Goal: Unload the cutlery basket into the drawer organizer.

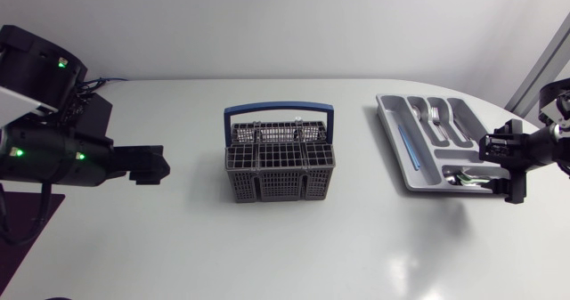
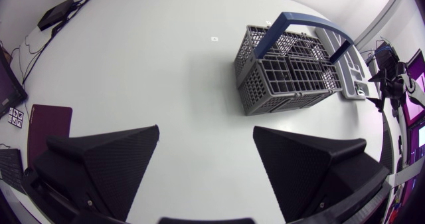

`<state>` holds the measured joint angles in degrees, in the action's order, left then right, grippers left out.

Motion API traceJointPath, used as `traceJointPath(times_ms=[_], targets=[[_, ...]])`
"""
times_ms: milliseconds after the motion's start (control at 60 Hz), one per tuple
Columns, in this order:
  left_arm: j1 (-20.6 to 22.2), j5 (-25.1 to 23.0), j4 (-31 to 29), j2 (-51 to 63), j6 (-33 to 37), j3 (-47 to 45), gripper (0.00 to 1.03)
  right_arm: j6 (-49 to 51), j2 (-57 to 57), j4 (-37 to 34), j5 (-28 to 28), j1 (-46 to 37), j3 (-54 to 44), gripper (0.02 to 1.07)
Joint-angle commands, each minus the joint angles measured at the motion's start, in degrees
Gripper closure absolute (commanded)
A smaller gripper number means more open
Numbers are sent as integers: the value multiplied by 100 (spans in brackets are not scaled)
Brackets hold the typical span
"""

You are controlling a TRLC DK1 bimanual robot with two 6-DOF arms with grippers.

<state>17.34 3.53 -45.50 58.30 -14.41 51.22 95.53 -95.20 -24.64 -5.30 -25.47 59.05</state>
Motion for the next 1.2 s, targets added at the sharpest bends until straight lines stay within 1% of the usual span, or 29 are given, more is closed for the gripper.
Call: traceJointPath(times_ms=[0, 150, 217, 300, 400, 583, 683, 750, 883, 1000, 1183], targets=[[-126, 43, 14, -214, 220, -235, 4, -430, 449, -251, -208, 130, -192, 6], [-267, 51, 23, -548, 422, -464, 4, -1379, 1574, -278, -964, 271, -587, 6], [-354, 51, 23, -689, 519, -543, 4, -1704, 1829, -454, -1026, 377, -666, 6], [-425, 51, 41, -908, 659, -675, 4, -2486, 2119, -559, -1026, 631, -833, 6], [-539, 51, 76, -1128, 817, -816, 4, -3101, 2392, -550, -1043, 807, -1000, 6], [-592, 51, 85, -1480, 1143, -1035, 5, -4648, 3244, -5, -1017, 1185, -1642, 6], [-618, 51, 85, -1673, 1336, -1150, 5, -5281, 3833, 320, -885, 1273, -1950, 6], [-618, 51, 93, -1840, 1424, -1237, 5, -5650, 4194, 408, -859, 1291, -2090, 6], [-671, 51, 111, -2086, 1591, -1422, 5, -6072, 4747, 434, -709, 1282, -2284, 6], [-785, 51, 111, -2323, 1846, -1501, 5, -6371, 5116, 557, -454, 1291, -2530, 6], [-864, 95, 111, -2781, 2136, -1703, 5, -6608, 5811, 566, -349, 1343, -2846, 6]])
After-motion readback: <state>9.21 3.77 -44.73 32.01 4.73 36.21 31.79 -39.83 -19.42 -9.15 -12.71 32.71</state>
